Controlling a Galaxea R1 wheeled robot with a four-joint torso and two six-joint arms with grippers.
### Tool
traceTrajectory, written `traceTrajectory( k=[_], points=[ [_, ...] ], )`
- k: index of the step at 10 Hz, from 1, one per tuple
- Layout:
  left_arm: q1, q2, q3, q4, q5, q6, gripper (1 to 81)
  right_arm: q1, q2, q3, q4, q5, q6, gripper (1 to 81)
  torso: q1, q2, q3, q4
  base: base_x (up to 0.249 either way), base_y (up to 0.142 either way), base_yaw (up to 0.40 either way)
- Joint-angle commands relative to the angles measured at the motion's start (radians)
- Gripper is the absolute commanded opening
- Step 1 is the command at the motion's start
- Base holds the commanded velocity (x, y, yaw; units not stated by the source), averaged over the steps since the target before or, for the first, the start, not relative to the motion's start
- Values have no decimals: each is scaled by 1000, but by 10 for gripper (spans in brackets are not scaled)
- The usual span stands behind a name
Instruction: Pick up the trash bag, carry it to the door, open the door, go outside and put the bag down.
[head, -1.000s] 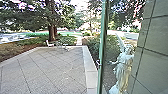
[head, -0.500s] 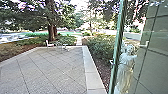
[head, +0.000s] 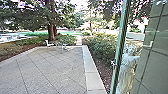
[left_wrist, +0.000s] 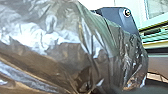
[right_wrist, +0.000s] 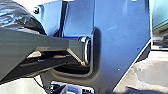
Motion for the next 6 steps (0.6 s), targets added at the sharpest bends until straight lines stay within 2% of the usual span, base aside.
traceTrajectory(
  k=[1, 4, 6],
  points=[
    [-46, 2, 8, -2, 51, 0, 10, 41, 0, 0, -3, -56, -2, 811, 0, 0, 0, 0, 0, 0, 0],
    [-46, 2, 8, -2, 51, 0, 10, 42, -2, 0, 5, -56, -2, 811, -1, 0, 0, 0, 0, 0, 0],
    [-46, 2, 7, -1, 51, 0, 10, 42, 0, 0, 4, -54, -2, 811, -1, 0, 0, 0, 77, 0, 0]
  ],
)
